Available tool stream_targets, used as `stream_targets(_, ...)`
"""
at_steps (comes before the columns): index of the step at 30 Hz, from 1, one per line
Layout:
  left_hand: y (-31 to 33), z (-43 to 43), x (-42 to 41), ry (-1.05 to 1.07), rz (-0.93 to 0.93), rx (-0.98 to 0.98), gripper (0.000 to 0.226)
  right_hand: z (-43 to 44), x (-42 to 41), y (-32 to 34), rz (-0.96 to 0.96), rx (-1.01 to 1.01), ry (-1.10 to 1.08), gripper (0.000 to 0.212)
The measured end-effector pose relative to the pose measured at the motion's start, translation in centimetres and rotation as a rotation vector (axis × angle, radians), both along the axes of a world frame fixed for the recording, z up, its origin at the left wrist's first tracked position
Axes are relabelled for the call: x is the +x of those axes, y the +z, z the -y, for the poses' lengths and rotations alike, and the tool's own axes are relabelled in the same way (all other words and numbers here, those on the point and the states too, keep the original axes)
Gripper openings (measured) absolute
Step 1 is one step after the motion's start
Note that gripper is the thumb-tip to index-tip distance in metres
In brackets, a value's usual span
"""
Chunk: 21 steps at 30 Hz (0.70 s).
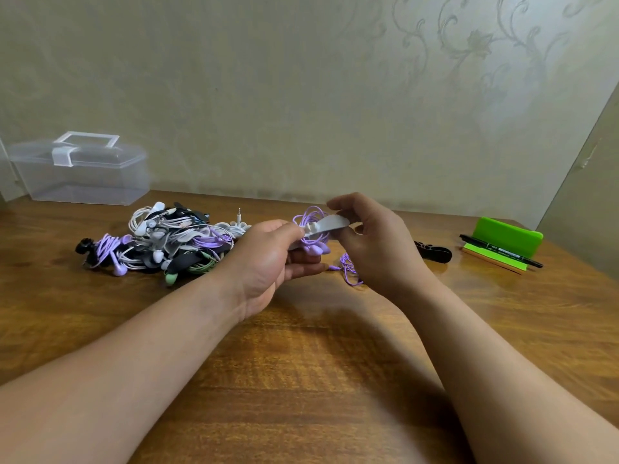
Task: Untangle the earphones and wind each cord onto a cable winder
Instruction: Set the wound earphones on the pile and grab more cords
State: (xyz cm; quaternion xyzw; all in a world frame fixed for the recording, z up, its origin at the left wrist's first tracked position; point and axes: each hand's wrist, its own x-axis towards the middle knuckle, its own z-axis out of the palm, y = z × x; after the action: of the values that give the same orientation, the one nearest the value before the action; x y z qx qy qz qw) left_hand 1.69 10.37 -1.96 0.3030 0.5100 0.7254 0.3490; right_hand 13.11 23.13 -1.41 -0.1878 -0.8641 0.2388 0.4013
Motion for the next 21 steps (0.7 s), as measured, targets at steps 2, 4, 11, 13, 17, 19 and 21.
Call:
stream_targets(2,-0.2,-0.1,0.0,0.012,-0.016,0.008,0.019,0.0,0.0,-0.1,0.036,0.159,-0.055,0.030)
stream_targets(4,-0.4,-0.2,0.1,0.021,-0.027,0.009,0.020,0.2,-0.1,0.1,0.066,0.298,-0.123,0.033)
stream_targets(11,-0.8,-0.7,0.0,0.047,-0.037,0.043,0.022,1.0,-0.4,0.7,0.135,-0.064,-0.083,0.045)
stream_targets(13,-0.9,-0.9,-0.2,0.073,-0.037,0.043,0.021,0.9,-0.4,0.5,0.119,-0.223,-0.057,0.045)
stream_targets(17,-1.1,-1.1,-0.3,0.146,-0.083,0.079,0.027,0.8,-0.4,0.7,0.134,-0.335,-0.055,0.031)
stream_targets(19,-1.2,-1.2,-0.3,0.191,-0.116,0.094,0.038,1.0,-0.3,0.9,0.129,-0.405,-0.048,0.020)
stream_targets(21,-1.3,-1.2,-0.4,0.229,-0.147,0.103,0.041,1.2,-0.3,1.1,0.136,-0.435,-0.036,0.014)
